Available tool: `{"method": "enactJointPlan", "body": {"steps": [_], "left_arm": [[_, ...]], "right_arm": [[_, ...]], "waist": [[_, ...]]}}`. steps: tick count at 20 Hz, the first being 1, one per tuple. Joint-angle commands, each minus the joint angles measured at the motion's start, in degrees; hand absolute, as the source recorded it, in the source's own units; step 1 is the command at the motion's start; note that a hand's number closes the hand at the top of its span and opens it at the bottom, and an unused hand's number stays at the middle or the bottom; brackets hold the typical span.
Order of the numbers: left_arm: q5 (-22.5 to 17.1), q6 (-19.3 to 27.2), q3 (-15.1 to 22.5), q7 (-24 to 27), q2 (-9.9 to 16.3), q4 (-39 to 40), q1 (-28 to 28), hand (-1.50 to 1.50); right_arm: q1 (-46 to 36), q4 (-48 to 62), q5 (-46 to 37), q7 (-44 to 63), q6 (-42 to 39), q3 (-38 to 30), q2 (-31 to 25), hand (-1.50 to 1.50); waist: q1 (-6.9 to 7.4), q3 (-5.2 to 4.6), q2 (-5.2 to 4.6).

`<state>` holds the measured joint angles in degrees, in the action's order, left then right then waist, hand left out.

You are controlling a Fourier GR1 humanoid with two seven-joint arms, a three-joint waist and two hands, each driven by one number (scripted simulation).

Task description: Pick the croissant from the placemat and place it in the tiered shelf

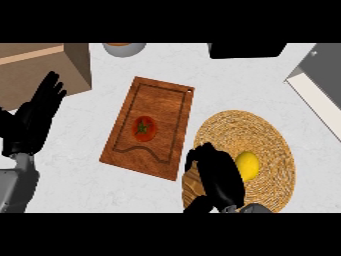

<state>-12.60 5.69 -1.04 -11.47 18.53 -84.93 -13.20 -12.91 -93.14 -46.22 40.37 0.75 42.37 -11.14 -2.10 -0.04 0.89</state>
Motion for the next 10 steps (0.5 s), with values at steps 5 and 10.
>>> {"method": "enactJointPlan", "body": {"steps": [5,10], "left_arm": [[1.9,1.3,1.1,1.2,-1.6,0.1,0.7,0.00],[0.9,0.3,0.0,0.7,-1.1,0.1,-0.1,0.00]], "right_arm": [[8.0,-33.0,0.2,-0.5,6.0,-4.8,-6.6,1.50],[9.3,-50.8,3.4,8.8,-1.4,-14.7,-10.7,1.50]], "waist": [[-1.05,0.04,-0.10],[0.42,-0.01,-0.54]]}}
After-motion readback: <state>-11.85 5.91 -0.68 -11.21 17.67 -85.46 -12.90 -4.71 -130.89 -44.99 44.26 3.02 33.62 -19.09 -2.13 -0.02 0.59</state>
